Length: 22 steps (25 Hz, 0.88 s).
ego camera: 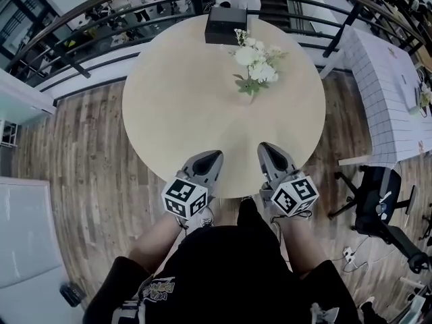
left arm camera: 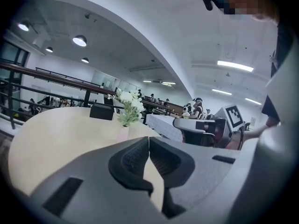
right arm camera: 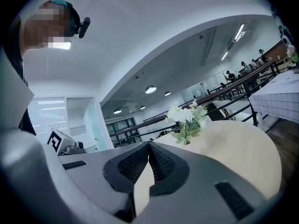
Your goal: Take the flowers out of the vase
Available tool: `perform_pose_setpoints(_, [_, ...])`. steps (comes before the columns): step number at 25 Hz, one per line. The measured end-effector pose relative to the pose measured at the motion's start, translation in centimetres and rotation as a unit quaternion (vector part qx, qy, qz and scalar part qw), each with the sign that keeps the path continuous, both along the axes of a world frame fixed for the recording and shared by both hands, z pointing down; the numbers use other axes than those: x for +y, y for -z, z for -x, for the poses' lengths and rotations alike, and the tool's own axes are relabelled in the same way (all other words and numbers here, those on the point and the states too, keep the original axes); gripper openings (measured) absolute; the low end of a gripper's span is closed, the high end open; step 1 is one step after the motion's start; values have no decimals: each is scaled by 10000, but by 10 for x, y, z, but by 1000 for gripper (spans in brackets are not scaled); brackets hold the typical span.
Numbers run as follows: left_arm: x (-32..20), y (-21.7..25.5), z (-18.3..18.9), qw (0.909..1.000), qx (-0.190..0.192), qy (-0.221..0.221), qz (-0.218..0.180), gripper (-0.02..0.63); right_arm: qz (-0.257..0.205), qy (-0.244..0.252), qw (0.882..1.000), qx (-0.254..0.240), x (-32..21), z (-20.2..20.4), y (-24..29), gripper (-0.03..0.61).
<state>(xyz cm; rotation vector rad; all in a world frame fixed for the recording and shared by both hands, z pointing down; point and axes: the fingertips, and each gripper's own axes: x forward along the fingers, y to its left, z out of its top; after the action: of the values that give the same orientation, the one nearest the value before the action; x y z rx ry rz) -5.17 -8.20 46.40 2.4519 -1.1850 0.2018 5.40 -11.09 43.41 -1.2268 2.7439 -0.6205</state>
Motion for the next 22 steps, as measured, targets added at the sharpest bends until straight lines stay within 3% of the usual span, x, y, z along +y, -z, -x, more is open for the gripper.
perform_pose_setpoints(19, [-113, -66, -31, 9983, -304, 487, 130, 11, 319, 348, 9987, 199, -99, -25, -51, 23])
perform_pose_setpoints(22, [-130, -75, -35, 9976, -391, 561, 146, 62, 387, 416, 9981, 218, -112, -26, -60, 21])
